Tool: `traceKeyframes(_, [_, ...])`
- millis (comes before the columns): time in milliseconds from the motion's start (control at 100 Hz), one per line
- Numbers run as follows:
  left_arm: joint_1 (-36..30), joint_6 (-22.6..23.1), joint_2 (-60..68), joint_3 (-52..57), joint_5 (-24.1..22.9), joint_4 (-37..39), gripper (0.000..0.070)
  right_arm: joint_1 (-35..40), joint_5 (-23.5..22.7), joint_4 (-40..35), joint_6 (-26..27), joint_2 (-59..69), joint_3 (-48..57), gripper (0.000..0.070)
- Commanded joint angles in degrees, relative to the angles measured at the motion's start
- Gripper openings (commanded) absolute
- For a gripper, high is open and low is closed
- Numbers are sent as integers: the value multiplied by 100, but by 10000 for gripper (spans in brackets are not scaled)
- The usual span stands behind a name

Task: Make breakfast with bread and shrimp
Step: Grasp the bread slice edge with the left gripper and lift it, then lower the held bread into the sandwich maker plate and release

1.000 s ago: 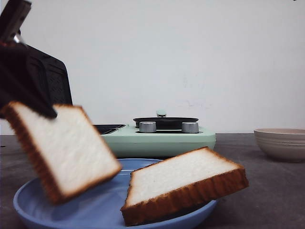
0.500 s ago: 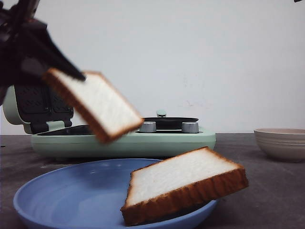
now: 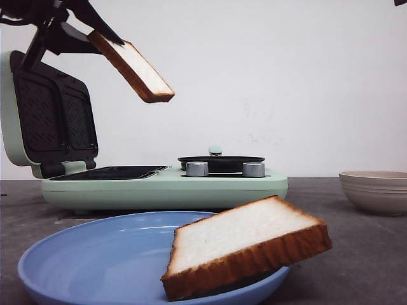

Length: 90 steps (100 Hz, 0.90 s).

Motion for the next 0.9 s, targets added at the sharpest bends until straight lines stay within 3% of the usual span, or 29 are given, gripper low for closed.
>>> traceKeyframes(0, [22, 313, 225, 400, -262, -98, 3, 11, 13, 50, -55, 15, 55, 501])
traceKeyframes(290, [72, 1773, 1497, 2356, -1086, -1521, 3, 11, 15, 50, -55, 15, 55, 501])
traceKeyframes(590, [72, 2656, 2658, 3821, -1670, -2140, 3, 11, 22, 44, -83, 17, 52, 501])
traceKeyframes(890, [15, 3462, 3178, 4054, -2341, -2396, 3, 11, 63, -37, -201, 59, 52, 501])
